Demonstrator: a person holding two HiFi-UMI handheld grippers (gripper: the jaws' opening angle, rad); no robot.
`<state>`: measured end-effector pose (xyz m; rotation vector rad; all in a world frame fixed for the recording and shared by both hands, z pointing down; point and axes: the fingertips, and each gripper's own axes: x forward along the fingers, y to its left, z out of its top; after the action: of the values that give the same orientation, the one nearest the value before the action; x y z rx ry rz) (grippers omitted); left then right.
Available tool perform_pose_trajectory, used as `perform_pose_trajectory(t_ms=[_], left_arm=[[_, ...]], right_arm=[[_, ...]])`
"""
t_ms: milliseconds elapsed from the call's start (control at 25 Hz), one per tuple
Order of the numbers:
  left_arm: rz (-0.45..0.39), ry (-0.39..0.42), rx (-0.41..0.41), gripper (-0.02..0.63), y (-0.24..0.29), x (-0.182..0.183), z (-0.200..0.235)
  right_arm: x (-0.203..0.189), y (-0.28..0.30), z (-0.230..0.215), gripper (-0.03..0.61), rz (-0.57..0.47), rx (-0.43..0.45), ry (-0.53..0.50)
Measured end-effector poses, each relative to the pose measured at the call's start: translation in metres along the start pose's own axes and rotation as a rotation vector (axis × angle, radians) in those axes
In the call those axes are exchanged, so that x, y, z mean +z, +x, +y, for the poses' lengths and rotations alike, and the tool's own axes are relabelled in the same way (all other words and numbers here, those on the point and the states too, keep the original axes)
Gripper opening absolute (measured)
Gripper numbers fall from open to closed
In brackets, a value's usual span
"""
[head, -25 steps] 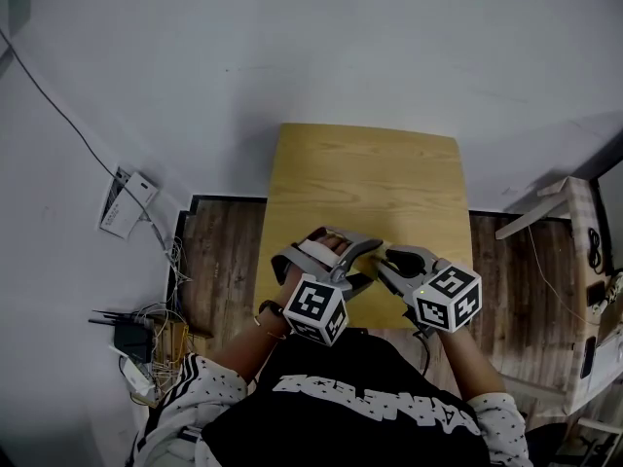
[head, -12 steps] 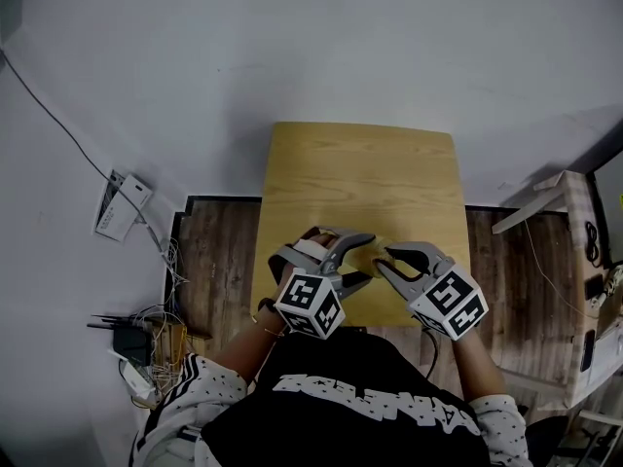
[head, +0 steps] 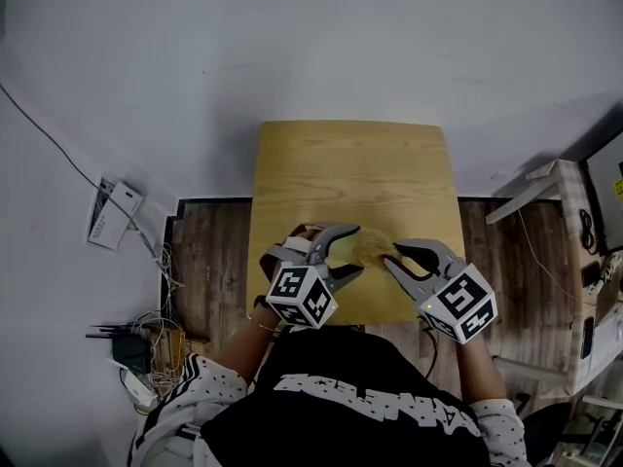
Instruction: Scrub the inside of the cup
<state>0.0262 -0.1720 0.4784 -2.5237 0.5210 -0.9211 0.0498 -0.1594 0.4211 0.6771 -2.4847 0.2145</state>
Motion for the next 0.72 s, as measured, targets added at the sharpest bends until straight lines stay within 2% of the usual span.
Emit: perform_pose_trajectory(t_ms=[160, 720], left_arm=[[-0.004, -0.030, -0.010, 0.330, 0.006, -0.006, 0.002], [-0.049, -0.150, -0.070, 0.328, 0.042, -0.029, 0.001]], right_arm=[[0.002, -0.011, -0.010, 0.087, -0.040, -0.053, 0.045], [-0.004, -0.059, -0.036, 0.087, -0.216, -0.266, 0.328]])
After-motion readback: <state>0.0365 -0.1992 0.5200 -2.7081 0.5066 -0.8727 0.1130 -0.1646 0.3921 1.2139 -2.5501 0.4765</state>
